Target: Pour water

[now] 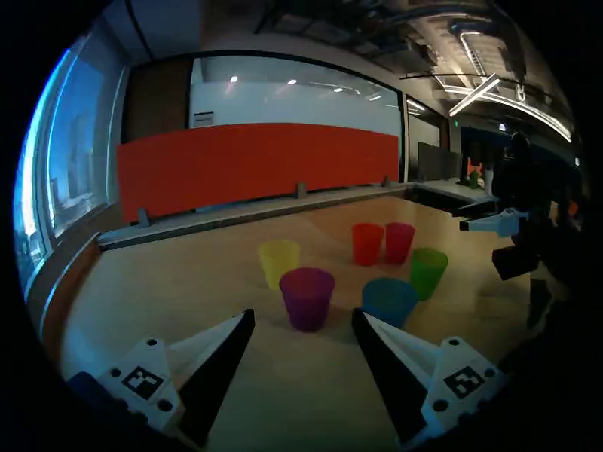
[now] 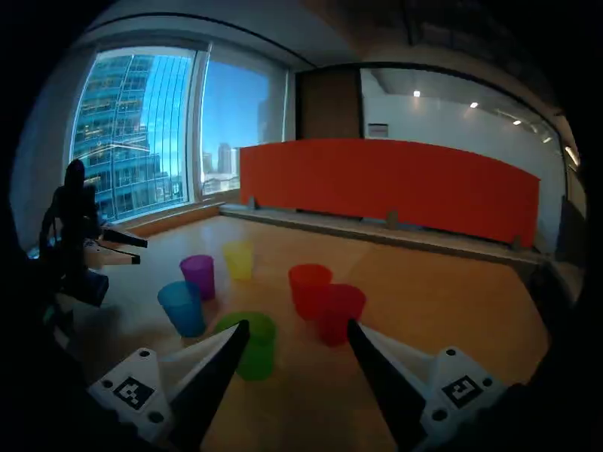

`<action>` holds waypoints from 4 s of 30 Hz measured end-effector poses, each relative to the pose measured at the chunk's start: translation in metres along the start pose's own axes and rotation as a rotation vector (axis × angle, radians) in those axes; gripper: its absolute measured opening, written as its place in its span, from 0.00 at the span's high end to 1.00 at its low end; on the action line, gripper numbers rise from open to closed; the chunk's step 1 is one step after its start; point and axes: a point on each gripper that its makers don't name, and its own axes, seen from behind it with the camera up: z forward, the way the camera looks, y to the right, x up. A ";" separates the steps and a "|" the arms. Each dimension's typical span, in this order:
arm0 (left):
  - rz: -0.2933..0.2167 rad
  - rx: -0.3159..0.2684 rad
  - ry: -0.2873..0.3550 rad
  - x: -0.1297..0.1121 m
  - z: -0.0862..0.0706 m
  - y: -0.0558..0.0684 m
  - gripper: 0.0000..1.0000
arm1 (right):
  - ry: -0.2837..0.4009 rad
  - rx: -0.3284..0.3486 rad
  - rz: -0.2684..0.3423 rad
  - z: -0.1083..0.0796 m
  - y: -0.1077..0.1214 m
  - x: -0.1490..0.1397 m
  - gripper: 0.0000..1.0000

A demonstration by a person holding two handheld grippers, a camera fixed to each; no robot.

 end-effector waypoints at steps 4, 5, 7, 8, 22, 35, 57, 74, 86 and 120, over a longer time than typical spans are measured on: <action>-0.002 0.057 0.046 0.009 -0.006 -0.013 0.04 | 0.039 -0.055 0.020 0.000 0.013 0.008 0.00; -0.001 0.071 0.056 0.012 -0.007 -0.016 0.04 | 0.049 -0.068 0.024 0.000 0.016 0.010 0.00; -0.004 0.095 0.075 0.016 -0.009 -0.021 0.04 | 0.071 -0.096 0.036 0.000 0.023 0.016 0.00; -0.005 0.107 0.084 0.018 -0.010 -0.024 0.04 | 0.082 -0.110 0.041 0.000 0.026 0.018 0.00; -0.038 0.261 0.180 0.035 -0.022 -0.051 0.04 | 0.235 -0.329 0.066 -0.015 0.072 0.041 0.00; -0.106 0.361 0.236 0.039 -0.029 -0.069 0.04 | 0.302 -0.430 0.107 -0.026 0.096 0.049 0.00; -0.128 0.461 0.315 0.057 -0.031 -0.084 0.04 | 0.352 -0.492 0.103 -0.034 0.097 0.069 0.01; -0.060 0.542 0.330 0.044 -0.023 -0.093 0.04 | 0.296 -0.499 0.109 -0.031 0.093 0.068 0.01; -0.072 0.543 0.328 0.033 -0.007 -0.098 0.04 | 0.270 -0.502 0.100 -0.029 0.085 0.067 0.01; -0.101 0.515 0.294 0.010 0.017 -0.098 0.04 | 0.271 -0.486 0.128 -0.024 0.079 0.062 0.00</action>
